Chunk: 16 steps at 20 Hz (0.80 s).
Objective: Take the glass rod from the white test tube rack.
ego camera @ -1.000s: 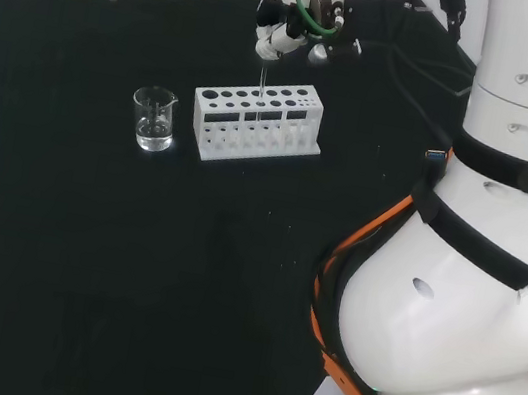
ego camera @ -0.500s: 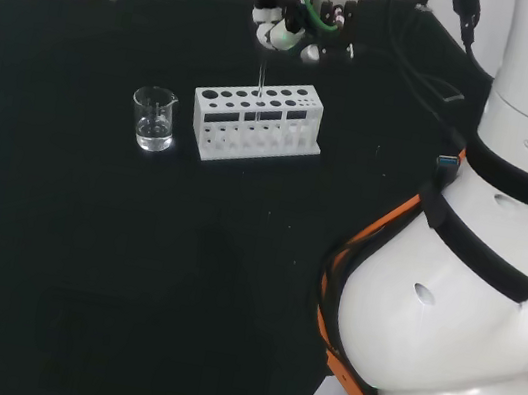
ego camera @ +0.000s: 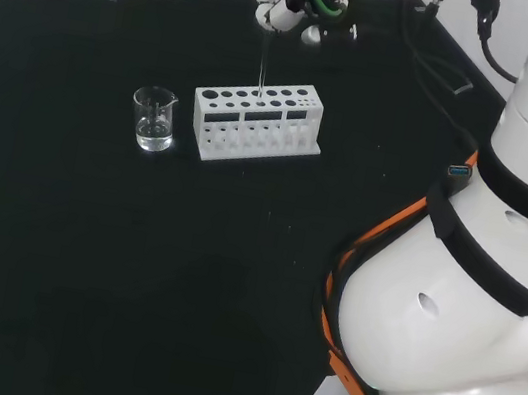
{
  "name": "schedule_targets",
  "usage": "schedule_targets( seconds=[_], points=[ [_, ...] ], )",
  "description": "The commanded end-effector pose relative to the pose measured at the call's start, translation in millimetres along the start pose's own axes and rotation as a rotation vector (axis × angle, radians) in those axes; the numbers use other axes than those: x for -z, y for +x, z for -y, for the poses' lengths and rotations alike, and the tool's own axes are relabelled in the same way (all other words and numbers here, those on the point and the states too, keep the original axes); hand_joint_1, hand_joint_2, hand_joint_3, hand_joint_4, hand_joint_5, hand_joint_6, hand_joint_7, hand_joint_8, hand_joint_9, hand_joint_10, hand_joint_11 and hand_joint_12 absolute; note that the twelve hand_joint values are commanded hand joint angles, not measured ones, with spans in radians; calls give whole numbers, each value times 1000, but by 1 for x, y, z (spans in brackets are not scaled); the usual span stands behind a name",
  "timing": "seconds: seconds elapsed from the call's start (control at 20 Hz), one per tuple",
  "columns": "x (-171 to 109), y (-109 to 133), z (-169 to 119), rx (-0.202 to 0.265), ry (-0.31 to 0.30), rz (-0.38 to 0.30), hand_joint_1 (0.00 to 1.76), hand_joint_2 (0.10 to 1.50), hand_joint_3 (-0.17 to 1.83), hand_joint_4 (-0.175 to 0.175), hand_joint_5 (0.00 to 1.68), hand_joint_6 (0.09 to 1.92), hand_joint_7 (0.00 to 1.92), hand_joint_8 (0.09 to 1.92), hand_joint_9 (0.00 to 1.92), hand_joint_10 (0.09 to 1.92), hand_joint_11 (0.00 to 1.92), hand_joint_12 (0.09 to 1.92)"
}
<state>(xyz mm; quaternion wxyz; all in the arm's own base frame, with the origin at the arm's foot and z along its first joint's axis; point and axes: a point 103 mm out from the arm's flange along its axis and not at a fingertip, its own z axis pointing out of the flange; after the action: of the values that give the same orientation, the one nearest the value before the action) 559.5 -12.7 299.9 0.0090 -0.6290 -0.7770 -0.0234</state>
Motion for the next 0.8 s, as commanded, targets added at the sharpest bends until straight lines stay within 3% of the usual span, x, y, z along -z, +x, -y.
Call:
schedule_targets(
  seconds=[0.05, 0.8],
  points=[
    [31, 11, 22, 2, 5, 38, 1193, 608, 896, -175, 1129, 1030, 1422, 1294, 1801, 1021, 1818, 1037],
    [62, 26, 39, 11, -20, 56, 1201, 602, 879, -175, 1154, 977, 1439, 1268, 1814, 1000, 1813, 1032]
  ],
)
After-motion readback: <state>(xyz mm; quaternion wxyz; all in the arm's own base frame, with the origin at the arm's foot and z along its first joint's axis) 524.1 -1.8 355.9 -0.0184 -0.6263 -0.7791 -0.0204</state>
